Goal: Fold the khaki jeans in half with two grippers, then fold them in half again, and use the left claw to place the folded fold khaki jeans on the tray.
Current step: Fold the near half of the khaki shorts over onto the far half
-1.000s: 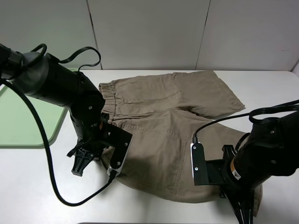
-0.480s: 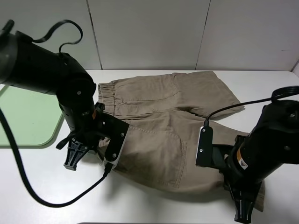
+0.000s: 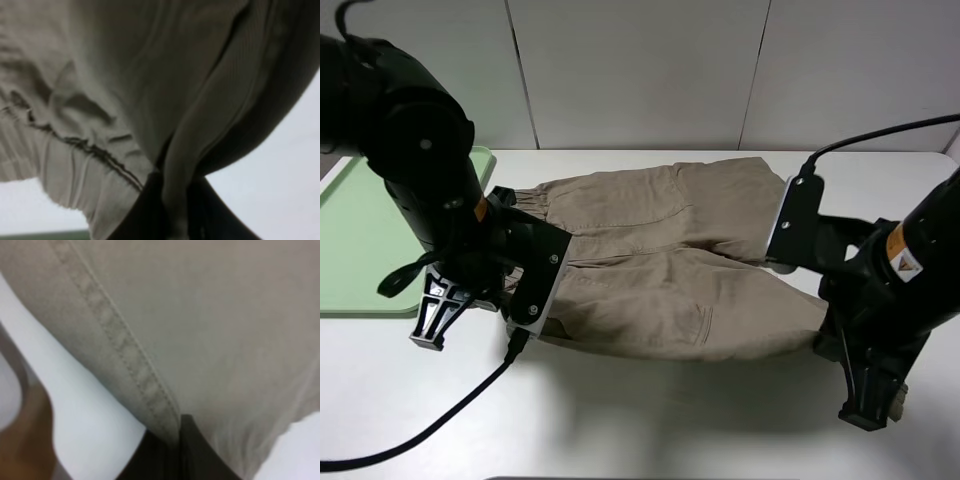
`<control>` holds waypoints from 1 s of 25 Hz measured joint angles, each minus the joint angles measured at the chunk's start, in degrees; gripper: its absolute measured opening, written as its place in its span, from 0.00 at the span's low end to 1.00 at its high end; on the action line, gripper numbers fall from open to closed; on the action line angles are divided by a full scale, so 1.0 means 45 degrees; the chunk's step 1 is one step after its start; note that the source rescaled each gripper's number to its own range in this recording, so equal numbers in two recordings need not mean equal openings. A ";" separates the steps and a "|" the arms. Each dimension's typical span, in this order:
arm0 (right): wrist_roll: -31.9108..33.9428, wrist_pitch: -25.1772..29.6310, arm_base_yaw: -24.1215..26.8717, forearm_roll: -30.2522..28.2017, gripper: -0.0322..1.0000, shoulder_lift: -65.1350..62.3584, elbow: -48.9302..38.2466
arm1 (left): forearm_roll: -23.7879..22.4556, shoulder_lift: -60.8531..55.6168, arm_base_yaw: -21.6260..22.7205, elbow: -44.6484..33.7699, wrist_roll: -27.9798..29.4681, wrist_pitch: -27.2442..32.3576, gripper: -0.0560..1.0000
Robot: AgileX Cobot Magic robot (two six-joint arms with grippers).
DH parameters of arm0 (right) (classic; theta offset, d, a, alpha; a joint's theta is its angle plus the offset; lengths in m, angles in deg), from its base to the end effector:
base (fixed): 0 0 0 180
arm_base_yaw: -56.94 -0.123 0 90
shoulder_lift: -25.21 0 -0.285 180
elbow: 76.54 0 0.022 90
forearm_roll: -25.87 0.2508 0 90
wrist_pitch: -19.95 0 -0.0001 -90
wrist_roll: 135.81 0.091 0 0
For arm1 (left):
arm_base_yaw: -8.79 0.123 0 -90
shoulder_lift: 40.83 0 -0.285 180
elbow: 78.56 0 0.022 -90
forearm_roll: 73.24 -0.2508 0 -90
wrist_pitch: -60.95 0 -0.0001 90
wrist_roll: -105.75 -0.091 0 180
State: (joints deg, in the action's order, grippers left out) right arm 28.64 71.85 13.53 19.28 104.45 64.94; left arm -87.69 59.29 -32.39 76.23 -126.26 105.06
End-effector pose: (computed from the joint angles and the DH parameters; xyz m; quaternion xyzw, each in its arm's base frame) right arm 0.1476 0.1283 0.2165 -0.5165 0.8502 -0.0252 0.0989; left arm 0.2250 -0.1758 0.1886 0.7739 0.6193 0.1037 0.0819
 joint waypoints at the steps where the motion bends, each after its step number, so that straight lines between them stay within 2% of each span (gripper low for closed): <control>1: 0.0000 0.0253 0.0000 0.0219 0.03 -0.0327 0.0179 | 0.0000 -0.0196 0.0000 0.0000 0.0000 0.0141 0.07; 7: 0.0161 0.2269 0.0000 0.1465 0.03 -0.1662 0.1330 | 0.0215 -0.1190 -0.0307 0.0000 -0.0015 0.0668 0.06; 11: 0.1065 0.3612 0.0000 0.1598 0.03 -0.1818 0.1787 | 0.0856 -0.1496 -0.0826 -0.0010 -0.0015 0.1106 0.06; 16: 0.2347 0.3879 0.0000 0.2383 0.03 -0.2014 0.1967 | 0.1318 -0.1670 -0.1639 -0.0010 -0.0015 0.1835 0.06; 19: 0.2499 0.3912 0.0000 0.2978 0.03 -0.2174 0.1967 | 0.1423 -0.1822 -0.2108 -0.0010 0.0024 0.2409 0.06; 25: 0.2529 0.3944 0.0000 0.3400 0.03 -0.2876 0.1982 | 0.2107 -0.2318 -0.2225 -0.0010 0.0495 0.3873 0.06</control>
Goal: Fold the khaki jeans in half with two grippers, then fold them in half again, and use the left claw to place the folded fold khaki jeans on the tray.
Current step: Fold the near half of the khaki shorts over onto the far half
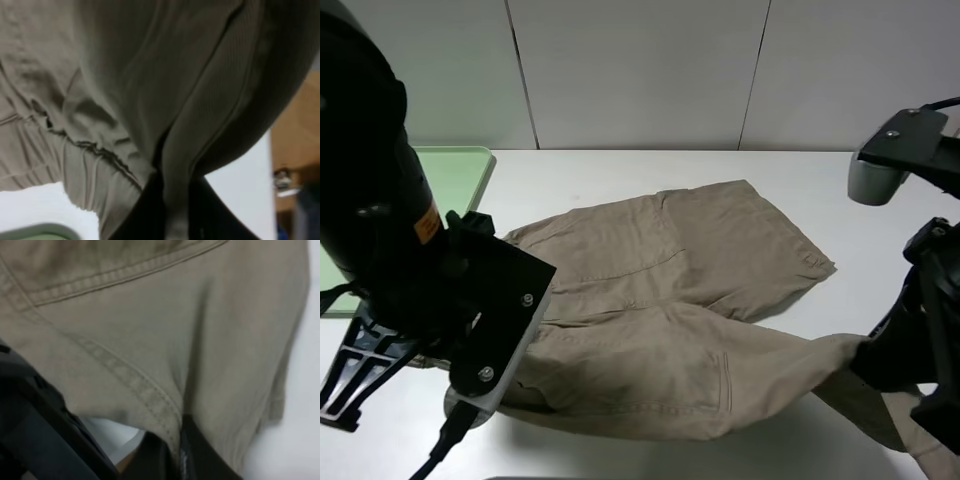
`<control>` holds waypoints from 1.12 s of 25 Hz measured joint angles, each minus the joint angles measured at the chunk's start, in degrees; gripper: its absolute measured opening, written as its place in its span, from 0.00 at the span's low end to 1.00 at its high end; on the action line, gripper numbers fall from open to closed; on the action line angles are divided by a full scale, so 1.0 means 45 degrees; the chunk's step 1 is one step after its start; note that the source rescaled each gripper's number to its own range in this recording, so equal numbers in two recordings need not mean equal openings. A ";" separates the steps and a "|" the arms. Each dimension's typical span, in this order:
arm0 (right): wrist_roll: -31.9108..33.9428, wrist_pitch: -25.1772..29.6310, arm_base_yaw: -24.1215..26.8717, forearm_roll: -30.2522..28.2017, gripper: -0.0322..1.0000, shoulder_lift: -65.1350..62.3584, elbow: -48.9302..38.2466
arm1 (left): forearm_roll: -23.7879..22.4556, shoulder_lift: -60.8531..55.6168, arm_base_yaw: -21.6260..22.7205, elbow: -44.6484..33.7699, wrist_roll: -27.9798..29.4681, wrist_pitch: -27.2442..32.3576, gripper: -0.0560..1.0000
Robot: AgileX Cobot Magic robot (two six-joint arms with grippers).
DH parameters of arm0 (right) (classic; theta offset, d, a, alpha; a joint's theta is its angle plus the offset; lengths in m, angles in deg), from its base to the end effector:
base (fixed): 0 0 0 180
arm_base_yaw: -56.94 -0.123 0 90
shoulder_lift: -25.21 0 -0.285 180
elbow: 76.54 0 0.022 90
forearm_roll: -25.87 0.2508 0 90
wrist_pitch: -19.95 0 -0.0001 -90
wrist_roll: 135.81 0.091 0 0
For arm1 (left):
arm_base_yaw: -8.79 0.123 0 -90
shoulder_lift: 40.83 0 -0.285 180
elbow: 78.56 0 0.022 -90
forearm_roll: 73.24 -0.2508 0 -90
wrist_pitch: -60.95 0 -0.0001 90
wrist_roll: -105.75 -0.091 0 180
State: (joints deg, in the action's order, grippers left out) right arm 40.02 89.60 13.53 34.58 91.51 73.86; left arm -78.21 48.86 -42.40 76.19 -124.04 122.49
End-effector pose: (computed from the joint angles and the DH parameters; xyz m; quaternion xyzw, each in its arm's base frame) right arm 0.1073 0.1193 0.2929 -0.3832 0.9121 0.1118 0.0933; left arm 0.1563 -0.1833 0.2316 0.7828 0.6203 0.0384 0.0312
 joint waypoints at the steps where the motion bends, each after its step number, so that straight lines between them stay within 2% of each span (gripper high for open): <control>1: 0.0000 0.0000 0.0000 -0.0018 0.03 -0.0068 0.0000 | 0.0137 -0.0141 0.0000 0.0000 0.0022 0.0247 0.06; 6: -0.0687 0.0000 0.0000 -0.0925 0.03 -0.0110 0.0000 | 0.0306 -0.1016 0.0000 0.0000 0.0227 0.0850 0.06; 12: -0.2520 -0.0223 -0.0027 -0.4192 0.03 -0.0110 0.0000 | 0.0446 -0.0996 0.0000 0.0000 0.0239 0.0278 0.06; 15: -0.3221 -0.1165 -0.0027 -0.5995 0.03 -0.0110 0.0000 | 0.0559 -0.0836 0.0000 0.0000 0.0277 -0.0482 0.06; 18: -0.3504 -0.2140 -0.0027 -0.7157 0.03 0.0030 0.0010 | 0.0576 -0.0685 0.0000 0.0000 0.0574 -0.0878 0.06; 23: -0.4277 -0.2523 -0.0027 -0.7853 0.03 0.1168 0.0428 | 0.0337 -0.0434 0.0000 0.0000 0.0874 -0.1021 0.06; 28: -0.4780 -0.2603 0.0109 -0.8225 0.03 0.3135 0.1694 | 0.0208 -0.0434 0.0000 0.0000 0.1185 -0.1009 0.06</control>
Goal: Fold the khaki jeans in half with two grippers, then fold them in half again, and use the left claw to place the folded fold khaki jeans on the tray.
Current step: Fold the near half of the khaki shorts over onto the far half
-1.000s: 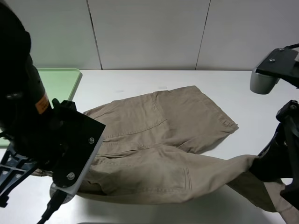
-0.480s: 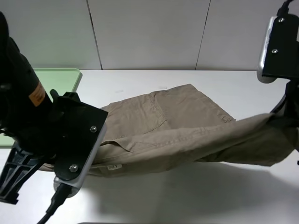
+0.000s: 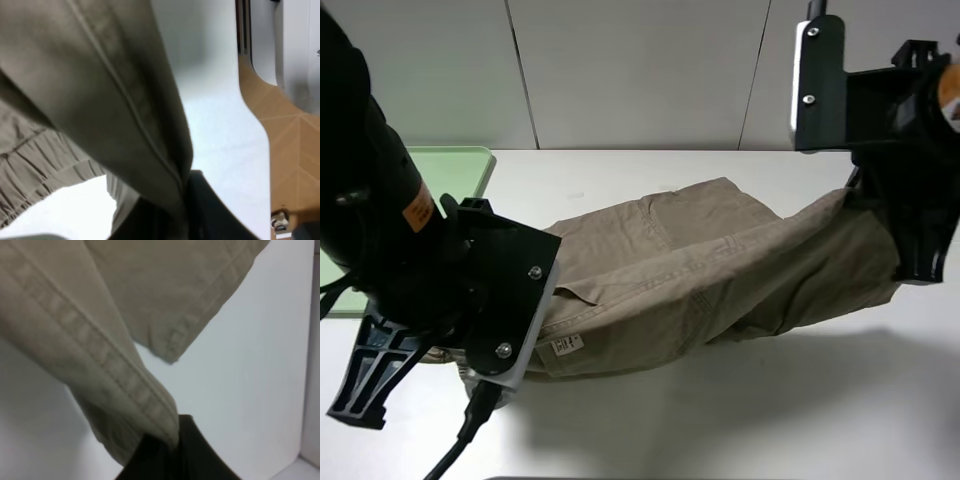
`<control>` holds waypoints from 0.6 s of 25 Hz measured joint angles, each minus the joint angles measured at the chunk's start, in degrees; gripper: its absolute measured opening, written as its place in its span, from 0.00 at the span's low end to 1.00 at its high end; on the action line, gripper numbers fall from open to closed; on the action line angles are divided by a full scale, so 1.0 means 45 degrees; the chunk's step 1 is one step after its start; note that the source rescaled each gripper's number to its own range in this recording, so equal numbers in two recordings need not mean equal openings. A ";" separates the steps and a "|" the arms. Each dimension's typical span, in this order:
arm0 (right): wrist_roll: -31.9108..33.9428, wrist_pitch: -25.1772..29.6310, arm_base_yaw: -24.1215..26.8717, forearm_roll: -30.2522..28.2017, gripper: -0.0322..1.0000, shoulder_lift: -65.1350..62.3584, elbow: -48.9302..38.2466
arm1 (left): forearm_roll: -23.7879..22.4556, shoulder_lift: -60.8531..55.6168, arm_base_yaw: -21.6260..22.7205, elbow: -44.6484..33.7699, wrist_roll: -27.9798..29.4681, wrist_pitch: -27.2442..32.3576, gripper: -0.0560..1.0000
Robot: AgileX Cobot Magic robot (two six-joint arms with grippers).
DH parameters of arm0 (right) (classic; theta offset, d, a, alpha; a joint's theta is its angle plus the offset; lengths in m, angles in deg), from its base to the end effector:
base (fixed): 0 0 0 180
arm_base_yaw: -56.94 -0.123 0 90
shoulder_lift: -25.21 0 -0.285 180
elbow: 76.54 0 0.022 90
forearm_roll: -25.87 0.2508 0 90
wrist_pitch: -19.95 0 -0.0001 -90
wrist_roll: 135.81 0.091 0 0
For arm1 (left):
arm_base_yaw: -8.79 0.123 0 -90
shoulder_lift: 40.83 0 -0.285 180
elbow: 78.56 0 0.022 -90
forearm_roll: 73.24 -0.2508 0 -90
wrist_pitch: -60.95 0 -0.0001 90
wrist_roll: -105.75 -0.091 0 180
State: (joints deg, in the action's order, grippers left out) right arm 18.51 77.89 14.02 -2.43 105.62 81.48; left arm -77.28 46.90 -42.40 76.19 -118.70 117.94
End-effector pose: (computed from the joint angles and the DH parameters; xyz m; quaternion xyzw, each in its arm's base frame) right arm 0.1968 0.1330 0.2950 -0.6148 0.7372 -0.1989 0.1977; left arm 0.1571 -0.1868 0.2407 0.7489 0.6562 0.0259 0.0890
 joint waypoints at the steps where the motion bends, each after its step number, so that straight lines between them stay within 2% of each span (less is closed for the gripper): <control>1: -0.0029 -0.0089 0.0159 0.0016 0.03 0.0334 0.0357 | -0.0028 0.0000 0.0000 0.0000 0.0123 -0.0033 0.06; 4: -0.0055 -0.0396 0.1034 0.0372 0.03 0.1439 0.1461 | -0.0057 0.0000 0.0000 0.0000 0.0454 -0.0334 0.06; 10: -0.0319 -0.0651 0.2521 0.1922 0.03 0.3249 0.3739 | -0.0205 0.0000 0.0000 0.0000 0.1320 -0.1199 0.06; 15: -0.0417 -0.0744 0.2876 0.2737 0.03 0.4532 0.5288 | -0.1328 0.0004 0.0000 0.0000 0.3264 -0.1615 0.06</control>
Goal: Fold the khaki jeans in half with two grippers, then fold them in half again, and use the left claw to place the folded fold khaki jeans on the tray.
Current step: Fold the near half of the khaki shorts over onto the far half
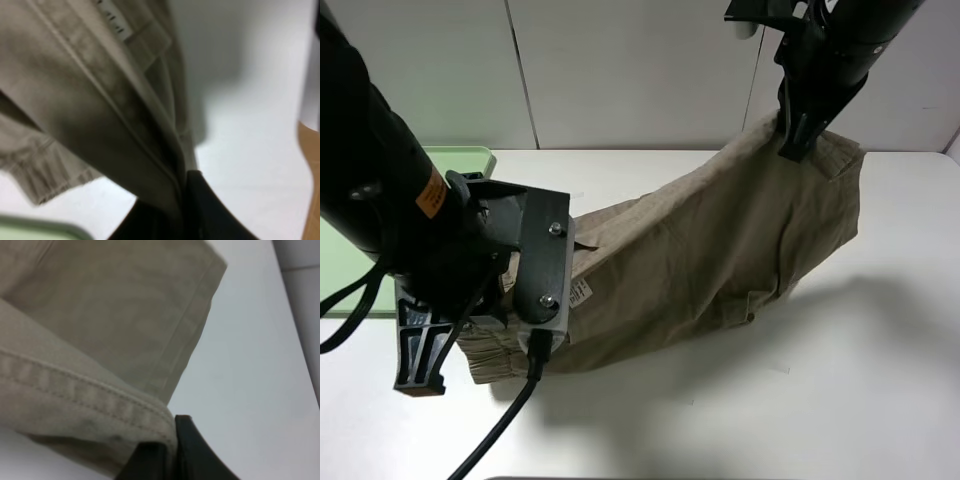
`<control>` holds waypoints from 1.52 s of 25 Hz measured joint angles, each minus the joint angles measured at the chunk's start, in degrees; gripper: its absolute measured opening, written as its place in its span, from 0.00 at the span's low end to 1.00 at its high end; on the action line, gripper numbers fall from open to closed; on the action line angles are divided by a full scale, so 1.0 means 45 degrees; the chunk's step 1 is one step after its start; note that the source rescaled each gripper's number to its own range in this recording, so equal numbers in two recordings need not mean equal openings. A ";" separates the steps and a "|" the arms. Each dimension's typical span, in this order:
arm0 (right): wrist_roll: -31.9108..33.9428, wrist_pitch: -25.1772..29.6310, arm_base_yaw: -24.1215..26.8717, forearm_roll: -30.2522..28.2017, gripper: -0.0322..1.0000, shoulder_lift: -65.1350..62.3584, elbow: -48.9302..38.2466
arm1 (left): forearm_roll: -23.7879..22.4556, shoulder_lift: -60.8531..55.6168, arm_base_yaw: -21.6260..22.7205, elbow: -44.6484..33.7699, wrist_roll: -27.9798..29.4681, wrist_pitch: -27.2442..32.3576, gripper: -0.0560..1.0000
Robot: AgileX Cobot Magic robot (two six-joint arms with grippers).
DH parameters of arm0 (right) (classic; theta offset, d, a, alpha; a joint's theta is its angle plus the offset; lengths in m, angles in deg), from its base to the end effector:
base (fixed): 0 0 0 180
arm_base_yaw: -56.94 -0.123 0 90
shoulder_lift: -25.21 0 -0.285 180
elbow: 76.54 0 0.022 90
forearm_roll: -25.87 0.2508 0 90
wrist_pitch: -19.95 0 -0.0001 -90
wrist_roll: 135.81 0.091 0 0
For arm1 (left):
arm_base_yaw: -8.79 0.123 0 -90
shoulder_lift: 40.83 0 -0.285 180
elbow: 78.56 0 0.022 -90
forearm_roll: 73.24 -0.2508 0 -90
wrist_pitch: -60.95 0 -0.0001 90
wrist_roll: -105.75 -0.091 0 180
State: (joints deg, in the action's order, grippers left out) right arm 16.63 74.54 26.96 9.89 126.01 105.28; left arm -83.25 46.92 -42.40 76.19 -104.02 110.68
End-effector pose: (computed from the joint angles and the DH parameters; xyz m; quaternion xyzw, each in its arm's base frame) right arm 0.3094 0.1549 0.3068 -0.5100 0.8198 -0.1239 0.2291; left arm 0.1696 -0.1916 0.2441 0.6742 0.7194 0.0452 0.1608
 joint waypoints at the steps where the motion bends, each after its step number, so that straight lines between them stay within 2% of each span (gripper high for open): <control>1: -0.0004 -0.0015 0.0028 0.0169 0.03 0.0214 0.0309 | -0.0335 0.0011 0.0000 0.0000 0.0477 -0.0080 0.06; 6: -0.0015 -0.0107 0.0087 0.0777 0.03 0.1481 0.1506 | -0.1944 0.0024 0.0078 0.0000 0.3367 -0.0651 0.06; 11: 0.0012 -0.0411 0.0087 0.0876 0.03 0.2561 0.2303 | -0.2546 0.0035 0.1357 -0.0015 0.5251 -0.1303 0.06; 19: 0.0048 -0.1583 0.0100 0.0829 0.03 0.3696 0.2801 | -0.2619 0.0035 0.3773 -0.0015 0.5449 -0.2000 0.05; 23: 0.0048 -0.2084 0.0311 0.0776 0.03 0.4101 0.2801 | -0.2633 0.0037 0.4579 -0.0015 0.5346 -0.2377 0.05; 27: 0.0048 -0.2366 0.0659 0.0853 0.03 0.4351 0.2801 | -0.2608 0.0208 0.5041 -0.0015 0.5249 -0.2897 0.05; 32: 0.0048 -0.2378 0.1011 0.1119 0.03 0.4481 0.2801 | -0.2770 0.1582 0.5184 -0.0002 0.4351 -0.3361 0.05; 38: 0.0048 -0.2378 0.1314 0.1261 0.03 0.4498 0.2801 | -0.4618 0.3036 0.5184 -0.0002 0.4451 -0.4746 0.05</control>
State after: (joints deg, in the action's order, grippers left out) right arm 16.85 63.84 32.88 15.56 146.25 117.88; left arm -104.03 60.58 -19.07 76.18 -83.99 89.32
